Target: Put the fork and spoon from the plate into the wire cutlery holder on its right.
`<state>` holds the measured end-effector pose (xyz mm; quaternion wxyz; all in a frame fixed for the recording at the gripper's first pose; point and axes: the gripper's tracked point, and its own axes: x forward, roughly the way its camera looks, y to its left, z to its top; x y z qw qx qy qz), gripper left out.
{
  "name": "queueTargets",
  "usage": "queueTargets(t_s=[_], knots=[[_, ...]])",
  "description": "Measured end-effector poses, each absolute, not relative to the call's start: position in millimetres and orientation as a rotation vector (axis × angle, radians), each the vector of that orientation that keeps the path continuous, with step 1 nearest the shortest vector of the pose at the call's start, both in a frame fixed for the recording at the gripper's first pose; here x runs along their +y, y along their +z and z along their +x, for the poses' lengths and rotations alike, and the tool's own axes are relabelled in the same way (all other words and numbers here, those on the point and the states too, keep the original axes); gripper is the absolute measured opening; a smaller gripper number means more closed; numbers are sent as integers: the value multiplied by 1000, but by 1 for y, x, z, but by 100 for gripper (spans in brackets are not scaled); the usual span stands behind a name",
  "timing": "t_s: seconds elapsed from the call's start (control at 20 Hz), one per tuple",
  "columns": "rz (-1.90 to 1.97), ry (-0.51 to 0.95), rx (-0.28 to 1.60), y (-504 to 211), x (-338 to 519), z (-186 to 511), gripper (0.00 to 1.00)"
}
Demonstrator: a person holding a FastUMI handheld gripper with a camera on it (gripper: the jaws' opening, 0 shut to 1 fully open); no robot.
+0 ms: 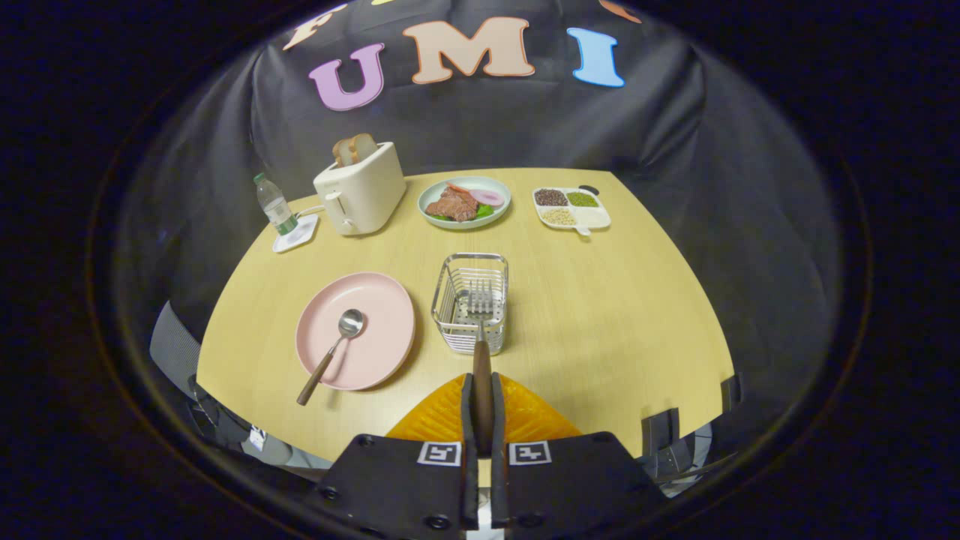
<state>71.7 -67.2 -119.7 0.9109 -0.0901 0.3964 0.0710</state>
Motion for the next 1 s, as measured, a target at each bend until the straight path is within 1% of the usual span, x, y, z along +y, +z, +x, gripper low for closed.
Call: queueTargets(t_s=[0.3, 0.65, 0.75, 0.9, 1.0], knots=[[-278, 198, 1010, -128, -59, 83, 9], [-286, 189, 1085, -137, -47, 100, 11], [-272, 175, 1100, -141, -46, 103, 15], [-262, 158, 1083, -141, -44, 105, 19], [-252, 180, 1064, -139, -36, 104, 39]])
